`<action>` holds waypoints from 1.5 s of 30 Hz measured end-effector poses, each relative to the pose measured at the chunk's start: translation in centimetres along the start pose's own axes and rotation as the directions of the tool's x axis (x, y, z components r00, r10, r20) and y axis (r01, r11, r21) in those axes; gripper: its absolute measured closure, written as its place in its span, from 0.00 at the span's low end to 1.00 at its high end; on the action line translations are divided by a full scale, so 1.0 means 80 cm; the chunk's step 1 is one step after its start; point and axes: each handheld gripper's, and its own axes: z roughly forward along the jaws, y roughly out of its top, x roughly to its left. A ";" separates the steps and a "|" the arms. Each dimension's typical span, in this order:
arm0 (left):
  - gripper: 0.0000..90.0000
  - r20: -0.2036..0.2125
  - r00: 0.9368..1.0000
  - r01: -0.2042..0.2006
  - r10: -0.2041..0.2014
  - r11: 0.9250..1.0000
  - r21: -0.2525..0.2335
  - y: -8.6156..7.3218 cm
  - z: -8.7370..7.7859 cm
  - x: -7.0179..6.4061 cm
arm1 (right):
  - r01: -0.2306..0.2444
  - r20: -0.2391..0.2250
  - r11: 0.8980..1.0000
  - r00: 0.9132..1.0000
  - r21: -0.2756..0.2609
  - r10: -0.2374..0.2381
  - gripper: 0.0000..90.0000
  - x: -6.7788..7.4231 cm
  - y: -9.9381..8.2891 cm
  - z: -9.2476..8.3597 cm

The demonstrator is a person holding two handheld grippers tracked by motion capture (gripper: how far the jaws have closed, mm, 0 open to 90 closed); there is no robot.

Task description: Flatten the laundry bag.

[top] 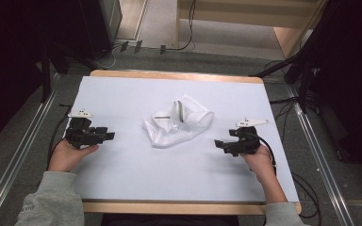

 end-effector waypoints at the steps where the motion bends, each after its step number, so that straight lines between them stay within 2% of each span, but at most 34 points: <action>1: 0.57 0.006 1.000 -0.004 0.004 1.000 0.001 0.001 0.001 0.000 | 0.001 0.005 1.000 1.000 0.000 -0.001 0.20 0.000 -0.001 -0.001; 6: 0.51 0.008 1.000 -0.009 0.009 1.000 0.017 0.007 0.007 -0.001 | -0.018 0.008 1.000 1.000 0.003 0.018 0.20 0.001 -0.003 0.000; 9: 0.45 0.019 1.000 0.002 -0.002 1.000 0.026 0.010 0.011 0.000 | -0.032 0.032 0.999 0.999 -0.003 0.032 0.20 0.001 -0.005 0.003; 21: 0.40 0.021 1.000 -0.002 0.001 0.999 0.032 0.015 0.019 0.002 | -0.040 0.061 0.999 0.997 -0.010 0.041 0.19 0.003 -0.011 0.005; 27: 0.39 0.021 1.000 0.000 -0.001 0.999 0.039 0.015 0.020 0.002 | -0.035 0.076 0.999 0.996 -0.006 0.036 0.19 0.005 -0.011 0.006; 31: 0.39 0.028 1.000 0.008 -0.009 0.999 0.036 0.017 0.021 -0.001 | -0.038 0.067 0.999 0.997 -0.008 0.038 0.16 0.005 -0.009 0.003; 37: 0.39 0.050 0.999 -0.013 0.012 1.000 0.024 0.021 0.022 -0.011 | -0.039 0.057 0.999 0.998 -0.014 0.040 0.15 0.010 -0.002 -0.003; 42: 0.40 0.062 0.997 -0.037 0.035 0.999 0.027 0.026 0.026 -0.021 | -0.017 0.045 1.000 0.999 -0.016 0.018 0.16 0.017 0.005 -0.001; 45: 0.41 0.065 0.997 -0.041 0.039 0.999 0.029 0.029 0.030 -0.024 | -0.008 0.050 1.000 0.999 -0.015 0.009 0.21 0.019 0.008 0.003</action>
